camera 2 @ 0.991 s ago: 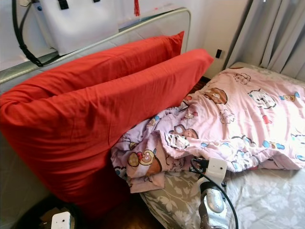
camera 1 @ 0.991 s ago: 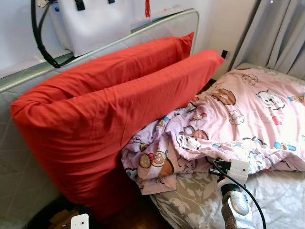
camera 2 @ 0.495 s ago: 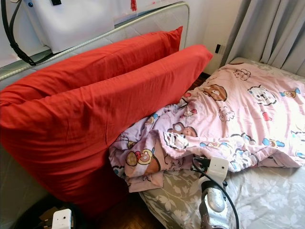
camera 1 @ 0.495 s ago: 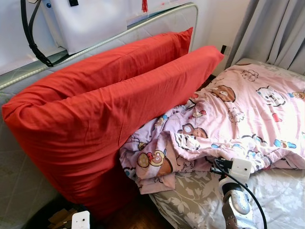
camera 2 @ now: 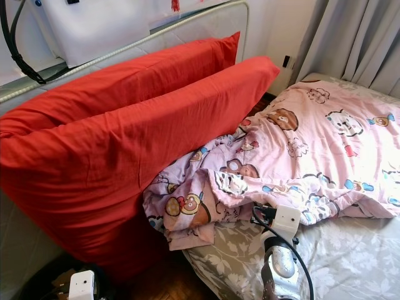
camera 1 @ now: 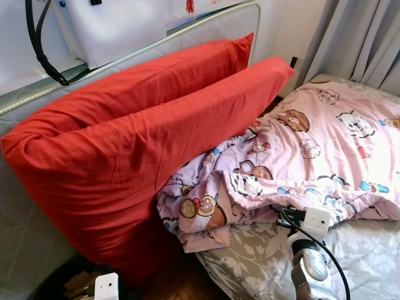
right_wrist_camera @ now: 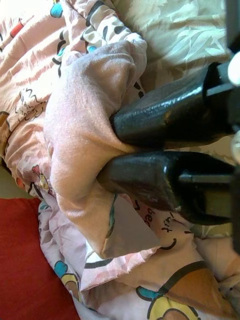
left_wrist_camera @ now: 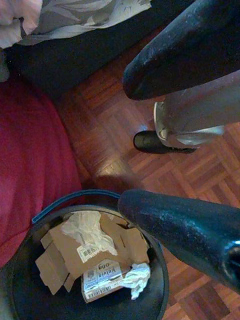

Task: Clean up the room

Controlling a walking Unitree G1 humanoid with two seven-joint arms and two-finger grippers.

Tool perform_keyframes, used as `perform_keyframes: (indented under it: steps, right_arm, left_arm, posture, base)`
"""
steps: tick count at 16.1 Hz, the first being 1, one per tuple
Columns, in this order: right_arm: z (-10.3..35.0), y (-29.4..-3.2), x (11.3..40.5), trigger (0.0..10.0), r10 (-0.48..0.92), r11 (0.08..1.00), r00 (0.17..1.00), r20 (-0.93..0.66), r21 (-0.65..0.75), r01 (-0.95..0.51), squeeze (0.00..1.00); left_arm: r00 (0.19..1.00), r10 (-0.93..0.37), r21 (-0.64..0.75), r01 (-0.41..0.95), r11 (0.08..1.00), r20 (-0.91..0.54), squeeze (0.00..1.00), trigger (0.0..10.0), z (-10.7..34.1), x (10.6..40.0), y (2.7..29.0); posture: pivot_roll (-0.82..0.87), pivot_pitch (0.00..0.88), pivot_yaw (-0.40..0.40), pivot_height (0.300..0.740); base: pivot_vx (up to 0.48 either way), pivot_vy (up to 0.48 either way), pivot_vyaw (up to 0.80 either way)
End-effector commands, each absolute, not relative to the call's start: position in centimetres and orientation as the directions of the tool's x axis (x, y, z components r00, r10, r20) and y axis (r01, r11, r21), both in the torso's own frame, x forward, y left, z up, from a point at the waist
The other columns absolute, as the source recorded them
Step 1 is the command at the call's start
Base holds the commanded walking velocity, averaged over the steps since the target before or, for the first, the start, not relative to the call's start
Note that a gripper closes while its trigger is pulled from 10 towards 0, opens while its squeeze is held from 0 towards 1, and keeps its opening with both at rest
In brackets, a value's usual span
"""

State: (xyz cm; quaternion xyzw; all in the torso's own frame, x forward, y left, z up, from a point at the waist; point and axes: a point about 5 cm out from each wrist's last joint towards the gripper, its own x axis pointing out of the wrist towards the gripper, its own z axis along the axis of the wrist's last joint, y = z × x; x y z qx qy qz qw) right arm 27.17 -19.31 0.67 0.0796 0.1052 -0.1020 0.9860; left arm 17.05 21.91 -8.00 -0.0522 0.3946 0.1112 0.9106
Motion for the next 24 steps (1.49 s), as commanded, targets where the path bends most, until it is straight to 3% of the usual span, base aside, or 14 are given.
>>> perform_keyframes:
  steps: [1,11,24]
  right_arm:
    - [0.98,-19.46,27.35,10.0,-0.192,0.966,0.959,-0.207,0.133,0.223,0.00]
    - [1.07,-19.62,27.54,10.0,-0.204,0.964,0.956,-0.210,0.127,0.234,0.00]
    - [1.13,-19.77,27.71,10.0,-0.213,0.962,0.954,-0.211,0.125,0.242,0.00]
  left_arm:
    - [0.642,0.169,0.000,-0.254,0.967,-0.748,0.00,10.0,-8.23,16.47,22.30]
    - [0.648,0.164,-0.016,-0.263,0.965,-0.744,0.00,10.0,-8.17,16.58,22.31]
    - [0.646,0.160,-0.017,-0.259,0.966,-0.747,0.00,10.0,-8.22,16.49,22.30]
  posture:
    - [0.00,0.109,-0.005,0.740]
    - [0.00,0.101,-0.003,0.740]
    - [0.00,0.072,0.003,0.740]
  base:
    - [0.000,0.000,0.00]
    - [0.000,0.000,0.00]
    - [-0.275,0.000,0.00]
